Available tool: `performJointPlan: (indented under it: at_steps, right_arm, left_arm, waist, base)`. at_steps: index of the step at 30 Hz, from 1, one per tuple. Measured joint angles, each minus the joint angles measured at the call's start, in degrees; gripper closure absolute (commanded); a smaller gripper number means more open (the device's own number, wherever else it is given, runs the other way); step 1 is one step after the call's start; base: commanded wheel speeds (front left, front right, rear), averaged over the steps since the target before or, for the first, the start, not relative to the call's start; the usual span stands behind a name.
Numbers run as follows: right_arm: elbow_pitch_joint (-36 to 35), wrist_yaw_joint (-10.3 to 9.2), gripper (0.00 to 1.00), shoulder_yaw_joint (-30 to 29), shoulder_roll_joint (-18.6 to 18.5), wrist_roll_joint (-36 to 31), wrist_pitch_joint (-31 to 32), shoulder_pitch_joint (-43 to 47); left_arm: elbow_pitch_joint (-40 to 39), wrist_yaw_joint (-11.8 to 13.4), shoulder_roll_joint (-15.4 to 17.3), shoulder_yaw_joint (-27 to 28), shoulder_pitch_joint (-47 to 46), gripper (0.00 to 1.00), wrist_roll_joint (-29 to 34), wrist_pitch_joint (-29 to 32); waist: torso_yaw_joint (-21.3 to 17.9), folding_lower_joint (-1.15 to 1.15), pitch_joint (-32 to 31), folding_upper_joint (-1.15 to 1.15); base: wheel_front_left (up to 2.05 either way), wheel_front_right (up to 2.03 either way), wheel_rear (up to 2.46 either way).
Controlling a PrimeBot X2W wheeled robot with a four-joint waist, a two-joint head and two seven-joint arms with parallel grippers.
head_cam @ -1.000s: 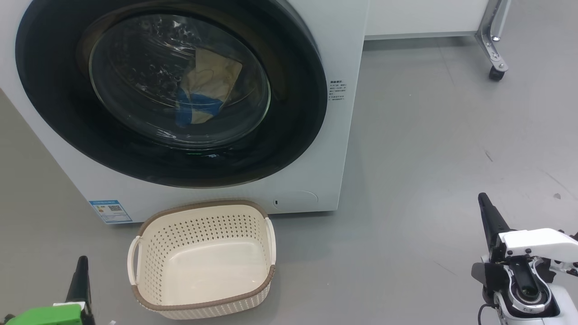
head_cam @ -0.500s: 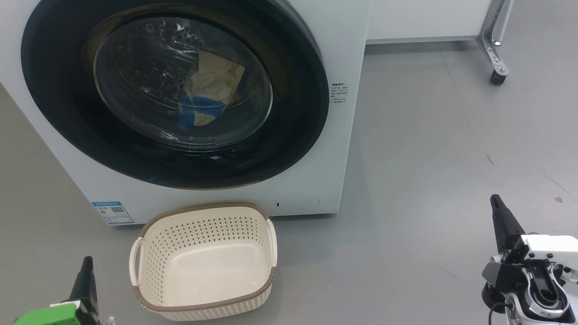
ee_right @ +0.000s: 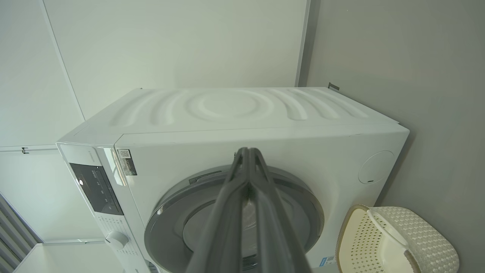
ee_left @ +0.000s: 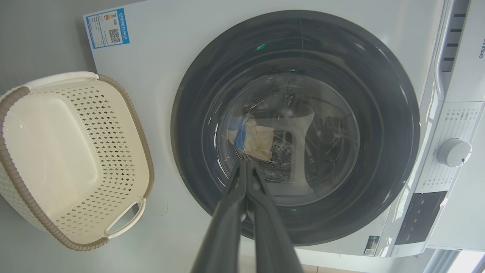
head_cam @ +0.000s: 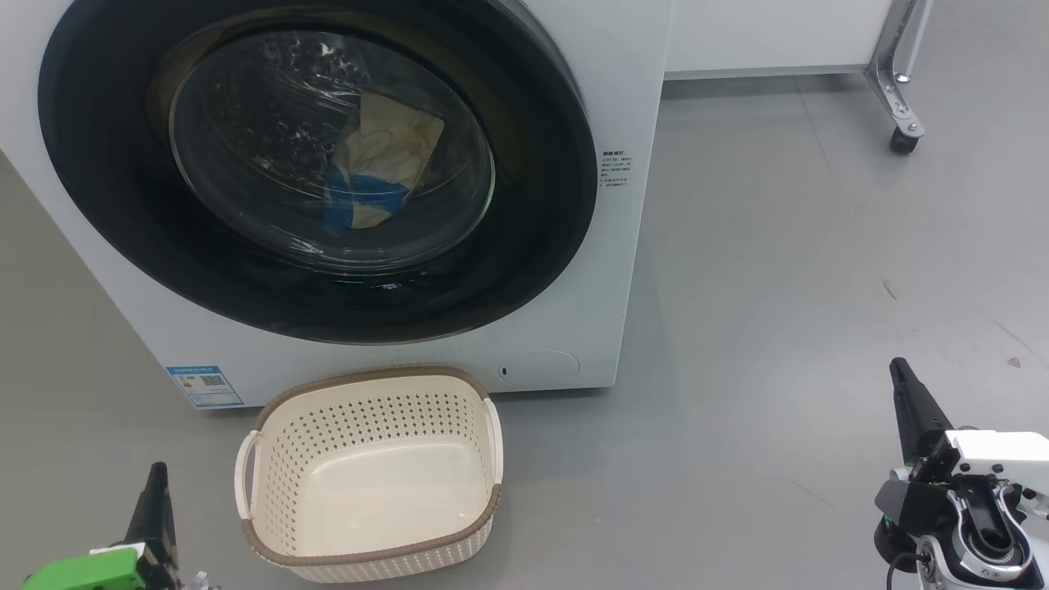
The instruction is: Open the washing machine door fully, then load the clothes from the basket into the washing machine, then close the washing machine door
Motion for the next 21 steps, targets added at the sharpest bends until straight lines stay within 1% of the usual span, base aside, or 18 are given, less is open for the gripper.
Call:
performJointPlan:
  at_steps: [21]
  right_arm:
    - [0.0,0.0,1.0,0.0,0.0,0.0,0.0,0.0]
  left_arm:
    - [0.1,0.0,0.0,0.1,-0.1,1.0,0.0,0.0]
  waist:
    - [0.0,0.0,0.0,0.0]
  base:
    - [0.0,0.0,0.0]
